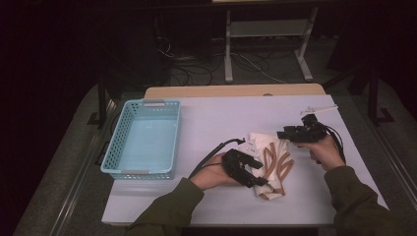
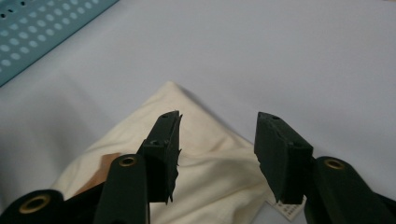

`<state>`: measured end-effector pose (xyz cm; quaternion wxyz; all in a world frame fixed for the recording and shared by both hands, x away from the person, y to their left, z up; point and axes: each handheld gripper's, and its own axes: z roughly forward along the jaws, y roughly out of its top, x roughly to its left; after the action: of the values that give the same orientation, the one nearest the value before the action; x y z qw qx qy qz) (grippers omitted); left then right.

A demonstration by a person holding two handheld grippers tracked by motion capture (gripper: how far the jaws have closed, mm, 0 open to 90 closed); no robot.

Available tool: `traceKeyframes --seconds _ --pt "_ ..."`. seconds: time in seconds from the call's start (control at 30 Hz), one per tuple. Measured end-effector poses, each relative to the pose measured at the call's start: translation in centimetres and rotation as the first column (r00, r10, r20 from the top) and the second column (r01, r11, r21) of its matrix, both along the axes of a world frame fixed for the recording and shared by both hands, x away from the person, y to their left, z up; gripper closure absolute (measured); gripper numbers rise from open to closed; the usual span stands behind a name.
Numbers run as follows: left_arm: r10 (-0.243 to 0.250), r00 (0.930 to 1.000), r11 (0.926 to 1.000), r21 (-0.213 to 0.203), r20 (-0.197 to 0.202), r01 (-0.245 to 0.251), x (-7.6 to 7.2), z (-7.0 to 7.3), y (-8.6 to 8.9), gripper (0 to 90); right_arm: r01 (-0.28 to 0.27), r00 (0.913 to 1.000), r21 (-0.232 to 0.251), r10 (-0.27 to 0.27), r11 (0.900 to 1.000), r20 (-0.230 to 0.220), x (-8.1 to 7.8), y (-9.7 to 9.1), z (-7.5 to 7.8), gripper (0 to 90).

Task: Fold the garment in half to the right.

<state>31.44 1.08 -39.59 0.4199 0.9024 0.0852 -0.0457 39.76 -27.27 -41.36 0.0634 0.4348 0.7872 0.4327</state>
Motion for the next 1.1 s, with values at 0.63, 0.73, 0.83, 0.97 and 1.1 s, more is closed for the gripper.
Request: traceKeyframes --seconds 0.63,0.73,0.83,0.97,1.1 --pt "0.263 0.9644 0.9645 -0.014 -0.025 -0.264 -1.6 -2.0 7.0 15.8 -0.163 0.9866 -0.073 0.162 0.9839 -0.024 -2.8 4.9 0.5 62.8" --pt "0.299 0.9538 0.9541 -0.002 -0.027 -0.3 -1.6 -2.3 7.6 12.4 -0.171 0.9852 -0.086 0.169 0.9815 -0.028 -2.7 5.1 0.1 63.4" --pt "0.316 0.9483 0.9487 0.01 -0.03 -0.316 -1.5 -2.7 7.9 8.2 -0.174 0.9845 -0.093 0.171 0.9804 -0.036 -2.7 5.3 -0.1 64.0" --pt "0.325 0.9454 0.9456 0.014 -0.02 -0.325 -1.5 -2.8 7.7 3.3 -0.175 0.9845 -0.114 0.171 0.978 -0.039 -2.7 5.6 -0.4 68.8" --pt "0.33 0.9438 0.9441 0.017 -0.026 -0.329 -1.4 -3.1 7.6 2.6 -0.178 0.9839 -0.139 0.174 0.9742 -0.041 -2.7 5.8 -0.6 78.5"
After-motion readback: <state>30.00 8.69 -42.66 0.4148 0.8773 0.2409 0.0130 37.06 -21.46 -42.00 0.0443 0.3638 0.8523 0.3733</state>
